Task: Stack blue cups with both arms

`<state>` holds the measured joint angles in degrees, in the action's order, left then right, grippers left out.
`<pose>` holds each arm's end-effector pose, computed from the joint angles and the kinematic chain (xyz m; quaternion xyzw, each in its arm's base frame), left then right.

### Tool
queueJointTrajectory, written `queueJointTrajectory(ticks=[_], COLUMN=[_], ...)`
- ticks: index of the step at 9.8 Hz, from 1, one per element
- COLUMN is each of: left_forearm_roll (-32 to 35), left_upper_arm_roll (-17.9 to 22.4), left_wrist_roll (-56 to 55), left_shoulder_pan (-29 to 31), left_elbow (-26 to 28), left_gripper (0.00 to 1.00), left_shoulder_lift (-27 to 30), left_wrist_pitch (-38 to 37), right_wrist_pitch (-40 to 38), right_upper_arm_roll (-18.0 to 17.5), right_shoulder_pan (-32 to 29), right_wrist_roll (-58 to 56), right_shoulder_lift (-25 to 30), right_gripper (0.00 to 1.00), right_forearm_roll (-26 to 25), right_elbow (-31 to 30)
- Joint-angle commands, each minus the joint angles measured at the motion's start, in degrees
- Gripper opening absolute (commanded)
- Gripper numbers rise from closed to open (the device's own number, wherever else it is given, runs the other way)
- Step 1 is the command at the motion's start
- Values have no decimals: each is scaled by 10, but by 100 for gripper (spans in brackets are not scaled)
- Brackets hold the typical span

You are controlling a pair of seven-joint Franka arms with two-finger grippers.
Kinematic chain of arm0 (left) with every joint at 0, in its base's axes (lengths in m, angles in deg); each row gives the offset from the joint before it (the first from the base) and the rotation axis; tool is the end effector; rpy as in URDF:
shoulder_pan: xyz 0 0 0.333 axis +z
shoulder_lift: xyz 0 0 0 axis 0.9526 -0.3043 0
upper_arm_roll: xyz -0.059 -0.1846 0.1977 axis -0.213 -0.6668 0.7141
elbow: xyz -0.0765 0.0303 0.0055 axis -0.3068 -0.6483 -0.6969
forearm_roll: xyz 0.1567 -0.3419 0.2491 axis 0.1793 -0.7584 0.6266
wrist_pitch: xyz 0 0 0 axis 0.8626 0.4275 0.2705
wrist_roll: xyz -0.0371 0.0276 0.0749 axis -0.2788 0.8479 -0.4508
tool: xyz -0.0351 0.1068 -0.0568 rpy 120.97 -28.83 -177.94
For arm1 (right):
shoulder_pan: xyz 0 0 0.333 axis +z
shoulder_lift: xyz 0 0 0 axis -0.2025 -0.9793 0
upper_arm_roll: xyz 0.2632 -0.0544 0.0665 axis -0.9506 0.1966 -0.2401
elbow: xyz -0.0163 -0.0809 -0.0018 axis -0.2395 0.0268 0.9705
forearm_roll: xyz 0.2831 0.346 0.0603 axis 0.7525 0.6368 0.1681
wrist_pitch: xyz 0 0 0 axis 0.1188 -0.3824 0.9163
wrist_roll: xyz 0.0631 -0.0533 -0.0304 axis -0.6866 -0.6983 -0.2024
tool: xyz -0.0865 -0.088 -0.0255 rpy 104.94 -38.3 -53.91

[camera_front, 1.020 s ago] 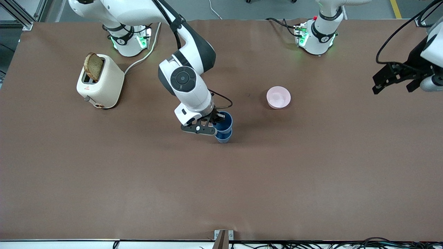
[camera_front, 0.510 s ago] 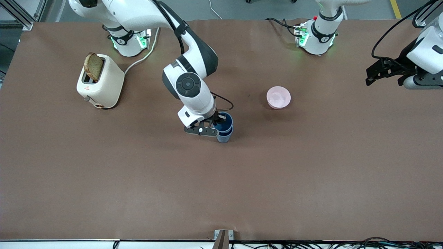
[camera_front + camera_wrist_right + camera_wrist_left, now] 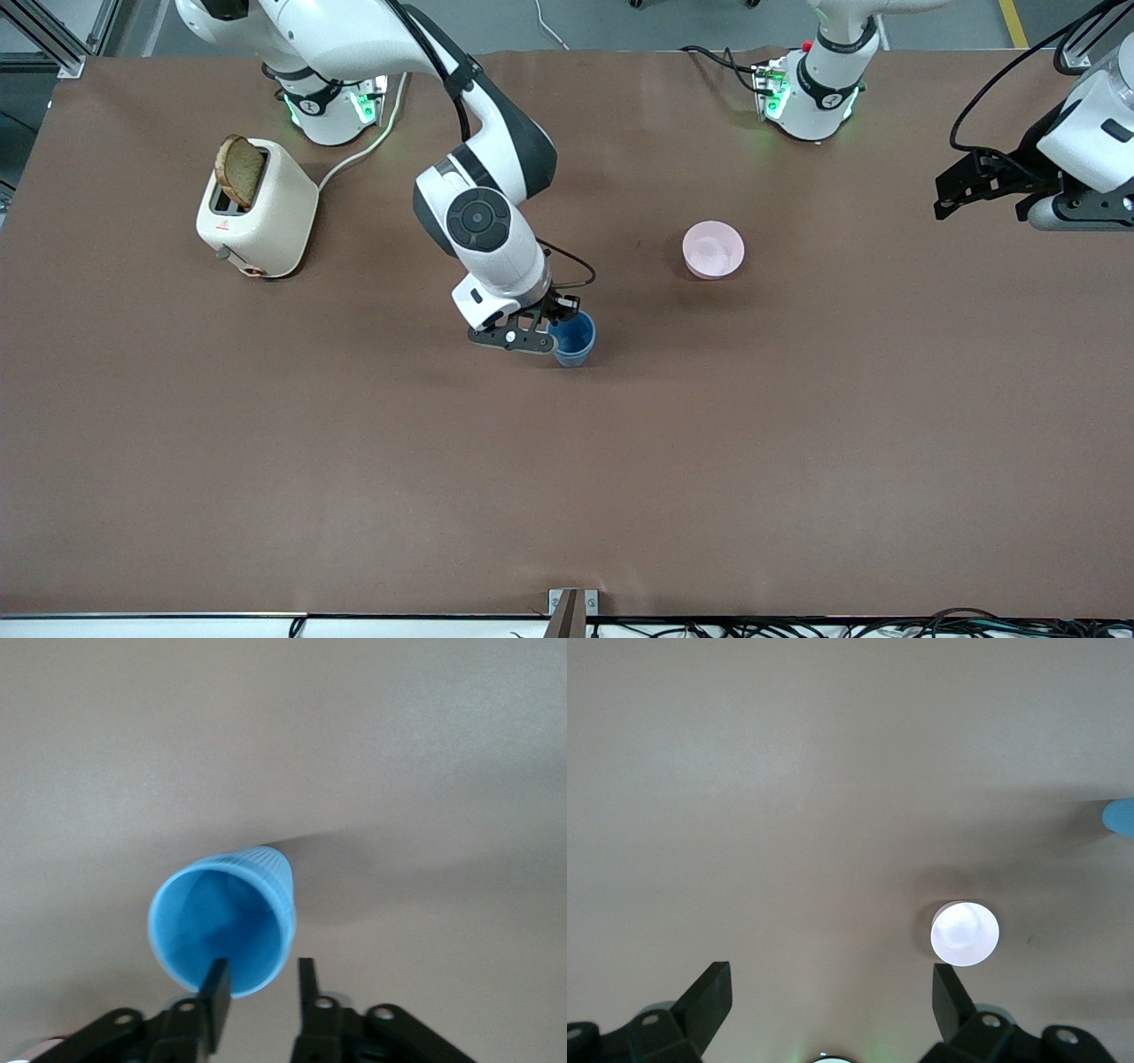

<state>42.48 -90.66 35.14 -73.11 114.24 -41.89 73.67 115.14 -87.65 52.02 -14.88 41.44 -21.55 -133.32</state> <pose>0.5903 -0.0744 0.5835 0.9997 -0.0213 -0.0139 0.0016 0.5755 0.4873 0.2659 -0.9927 0.0912 0.0253 0.0746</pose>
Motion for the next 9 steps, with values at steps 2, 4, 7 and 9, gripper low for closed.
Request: queueJointTrajectory(ticks=[2, 4, 7, 9], left_forearm_roll=[3, 13, 29, 26], left_upper_arm_roll=[-2, -1, -4, -5], left_wrist_roll=[6, 7, 3, -1], left_shoulder_pan=[6, 6, 5, 2], left_elbow=[22, 25, 23, 18], left_gripper=[100, 100, 100, 100], left_shoulder_lift=[15, 18, 16, 6], left_wrist_pitch=[2, 2, 2, 6], right_wrist_pitch=[-37, -160, -302, -311], right_upper_arm_roll=[20, 44, 44, 45], right_shoulder_pan=[-7, -51, -167, -261], right_wrist_roll=[-6, -35, -111, -221], right_shoulder_lift=[61, 132, 212, 238], right_gripper=[100, 100, 100, 100], right_forearm_roll=[-49, -64, -87, -94], right_elbow=[-2, -6, -8, -6])
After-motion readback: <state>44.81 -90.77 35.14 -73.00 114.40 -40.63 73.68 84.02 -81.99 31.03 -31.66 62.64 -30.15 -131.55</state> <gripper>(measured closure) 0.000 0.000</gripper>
